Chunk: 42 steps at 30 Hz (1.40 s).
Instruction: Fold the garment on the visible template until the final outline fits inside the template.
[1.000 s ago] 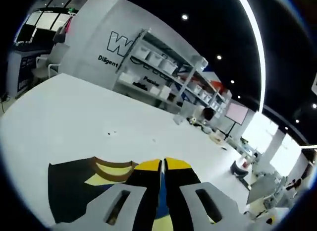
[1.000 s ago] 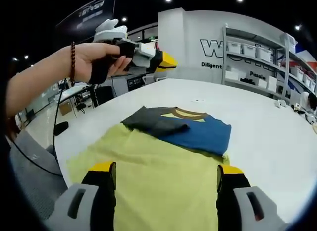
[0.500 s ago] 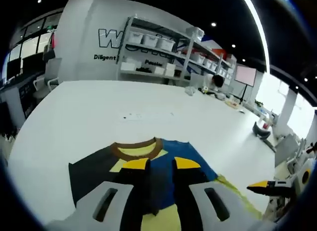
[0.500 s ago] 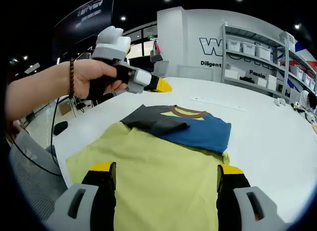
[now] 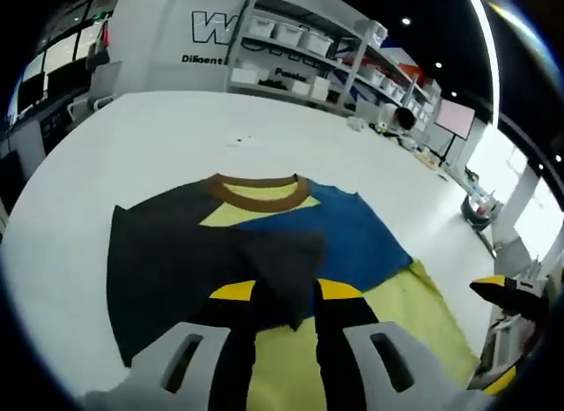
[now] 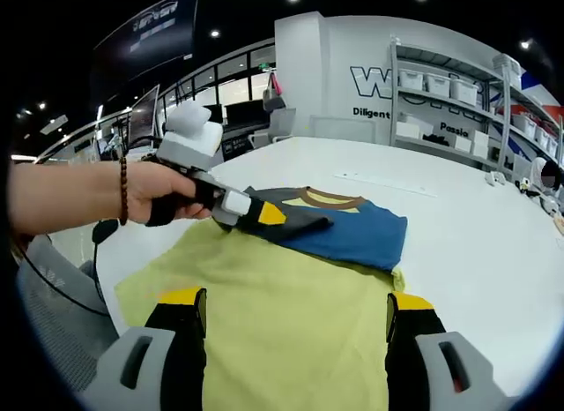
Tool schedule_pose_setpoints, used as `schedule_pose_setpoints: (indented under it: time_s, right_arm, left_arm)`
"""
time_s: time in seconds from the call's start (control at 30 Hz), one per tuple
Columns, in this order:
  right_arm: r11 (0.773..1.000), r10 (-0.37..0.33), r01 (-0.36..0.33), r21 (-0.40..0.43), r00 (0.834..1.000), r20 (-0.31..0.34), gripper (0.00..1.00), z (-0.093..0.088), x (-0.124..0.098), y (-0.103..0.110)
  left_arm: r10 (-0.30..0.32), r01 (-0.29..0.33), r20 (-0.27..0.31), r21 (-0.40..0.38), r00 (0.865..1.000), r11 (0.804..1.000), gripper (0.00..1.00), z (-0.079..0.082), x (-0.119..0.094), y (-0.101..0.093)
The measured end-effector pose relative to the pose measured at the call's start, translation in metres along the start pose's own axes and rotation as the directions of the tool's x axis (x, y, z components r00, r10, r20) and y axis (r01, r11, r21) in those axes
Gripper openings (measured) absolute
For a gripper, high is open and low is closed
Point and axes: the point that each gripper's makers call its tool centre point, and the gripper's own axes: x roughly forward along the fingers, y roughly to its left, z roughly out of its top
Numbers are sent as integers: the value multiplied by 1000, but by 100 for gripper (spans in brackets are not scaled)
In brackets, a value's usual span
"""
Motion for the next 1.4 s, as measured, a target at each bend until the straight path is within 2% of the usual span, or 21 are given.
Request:
schedule_pose_setpoints:
  time_s: [0.2, 0.33, 0.47, 0.5, 0.53, 0.63, 0.7, 0.77, 0.8, 0.97, 1.1, 1.2, 1.4]
  right_arm:
    - [1000, -4, 4, 4, 1000, 0, 82, 0, 0, -1]
    - [1000, -7, 7, 5, 1000, 2, 82, 0, -1, -2]
    - [1000, -12, 12, 10, 1000, 7, 82, 1, -2, -4]
    - [1000, -13, 13, 10, 1000, 7, 82, 2, -2, -4]
    - [1000, -13, 13, 9, 1000, 8, 82, 2, -2, -4]
    - [1000, -14, 13, 15, 1000, 6, 82, 2, -2, -6]
    - [1000, -18, 17, 19, 1000, 3, 82, 2, -1, -9]
    - [999, -30, 30, 18, 1000, -8, 82, 2, 0, -16]
    - [999, -31, 31, 14, 999, -12, 83, 2, 1, -17]
    - [998, -55, 55, 4, 998, -27, 82, 2, 0, -32]
    - [998, -65, 65, 4, 997, -32, 82, -1, -2, -34]
    - [998, -64, 65, 17, 997, -40, 82, -6, -3, -35]
    - [997, -70, 71, 31, 997, -42, 82, -7, -3, -39]
  left_arm:
    - [-15, 15, -25, -6, 1000, 1000, 10, -6, 7, -2]
    - [-34, 33, -28, -39, 999, 999, 0, -6, 7, -7]
    - [-60, 60, -5, -44, 998, 997, 0, 2, 2, -15]
    - [-70, 70, 2, -66, 998, 995, 0, 4, 1, -17]
    - [-92, 94, 18, -123, 996, 988, 0, 8, 0, -23]
    - [-139, 149, 60, -220, 988, 964, 0, 19, -3, -33]
    - [-167, 188, 98, -267, 981, 945, 0, 28, -7, -43]
    - [-191, 217, 119, -277, 974, 936, 0, 33, -9, -53]
    - [-211, 240, 127, -295, 969, 925, 0, 35, -11, -62]
    - [-235, 263, 132, -277, 963, 924, 0, 40, -8, -87]
    - [-256, 283, 127, -292, 958, 914, 0, 46, 1, -106]
    - [-262, 286, 123, -274, 957, 918, 0, 50, 7, -118]
    - [-249, 265, 91, -325, 964, 908, 0, 46, 28, -121]
